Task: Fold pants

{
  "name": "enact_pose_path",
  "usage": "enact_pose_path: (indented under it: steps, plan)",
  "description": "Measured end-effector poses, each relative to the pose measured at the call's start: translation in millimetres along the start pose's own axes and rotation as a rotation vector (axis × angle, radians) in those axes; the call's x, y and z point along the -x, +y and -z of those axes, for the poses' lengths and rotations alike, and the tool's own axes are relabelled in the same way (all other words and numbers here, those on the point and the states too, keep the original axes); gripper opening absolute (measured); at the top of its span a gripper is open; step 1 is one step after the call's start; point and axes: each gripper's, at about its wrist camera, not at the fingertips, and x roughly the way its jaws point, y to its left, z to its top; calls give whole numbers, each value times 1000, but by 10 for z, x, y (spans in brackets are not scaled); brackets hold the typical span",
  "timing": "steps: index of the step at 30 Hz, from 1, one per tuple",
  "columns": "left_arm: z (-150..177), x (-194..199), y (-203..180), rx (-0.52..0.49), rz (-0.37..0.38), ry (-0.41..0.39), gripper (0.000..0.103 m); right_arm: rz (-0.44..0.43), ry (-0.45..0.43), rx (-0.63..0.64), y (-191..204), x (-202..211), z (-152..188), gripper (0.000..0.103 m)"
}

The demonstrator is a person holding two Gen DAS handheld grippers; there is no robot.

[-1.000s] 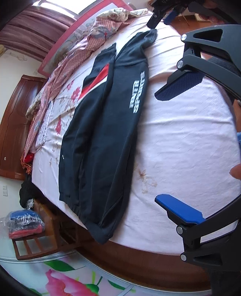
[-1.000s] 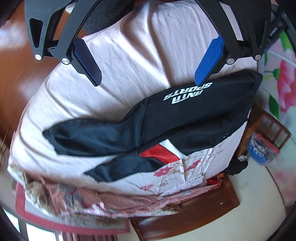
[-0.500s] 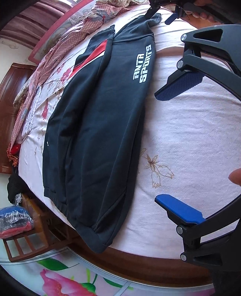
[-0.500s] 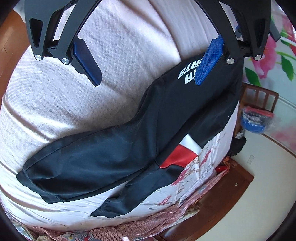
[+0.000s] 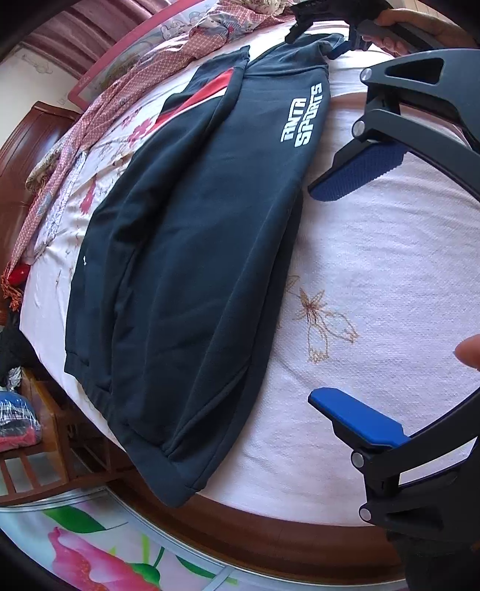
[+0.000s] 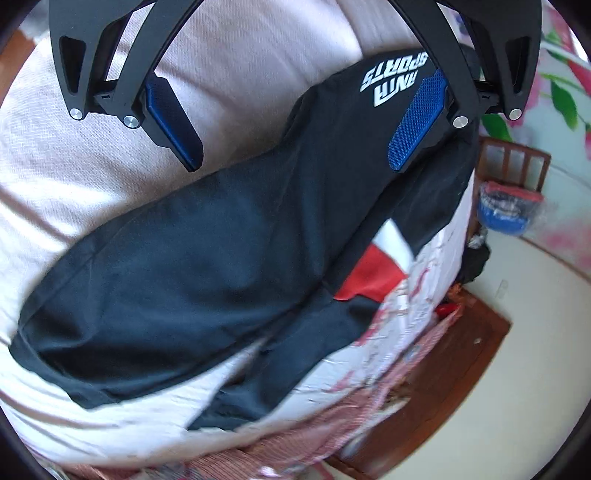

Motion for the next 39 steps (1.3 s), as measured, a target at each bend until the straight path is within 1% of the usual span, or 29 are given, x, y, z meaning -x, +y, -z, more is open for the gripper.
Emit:
enact_pose_path:
  steps: [1,2,4,6,7,8,9,10,11,12,13,15,16,18,21,24,25,27,34,35,36,37,38,39]
  plan:
    - [-4,-18,-1,-1,3,6,101,4,-14,-8,-5,-11,-23,100]
    - [-11,-34,2,-2,3,10,101,28,-27,-9,-3,-11,-36,100]
    - [-19,-53,13,-6,-12,10,101,20,-50,-34,-26,-15,-77,91]
    - [-45,-75,50,7,-21,10,101,39,-38,-42,-40,-70,-133,62]
    - [-54,-85,65,16,-24,12,101,56,-25,-41,-53,-102,-153,58]
    - [-71,-102,89,29,-26,15,101,62,-15,-40,-66,-127,-172,49]
    - [-88,-119,110,39,-25,18,101,58,-4,-41,-76,-151,-181,37]
    - [-116,-148,130,49,-35,26,101,59,4,-40,-90,-170,-178,32]
    - [-134,-171,142,55,-52,32,101,45,6,-33,-100,-174,-173,21]
    - [-157,-196,158,65,-58,39,101,36,13,-18,-108,-174,-160,6]
    - [-190,-230,191,85,-46,53,101,50,20,4,-97,-179,-148,6]
    - [-234,-274,247,117,-74,65,101,38,22,35,-80,-163,-125,6]
    - [-252,-315,284,149,-60,94,101,43,22,57,-66,-147,-122,6]
    - [-250,-393,388,246,40,143,101,57,28,95,-33,-128,-120,6]
    - [-249,-411,437,302,56,114,101,70,23,152,46,-101,-119,6]
    - [-314,-437,428,288,56,87,101,68,27,163,63,-104,-117,6]
    - [-358,-462,446,293,75,81,101,67,25,163,56,-97,-117,6]
    - [-423,-496,509,325,80,73,101,74,25,176,78,-103,-105,6]
    - [-655,-594,831,506,204,28,101,63,21,173,59,-118,-94,6]
    - [-670,-587,851,519,209,13,98,57,25,170,54,-121,-96,6]
    - [-681,-564,861,518,206,-15,77,45,29,165,46,-121,-99,6]
    - [-701,-577,864,508,175,-10,53,41,30,160,32,-119,-102,6]
    - [-714,-597,877,504,143,0,40,30,30,155,19,-113,-105,6]
    - [-728,-612,868,504,128,0,24,16,31,147,2,-110,-111,5]
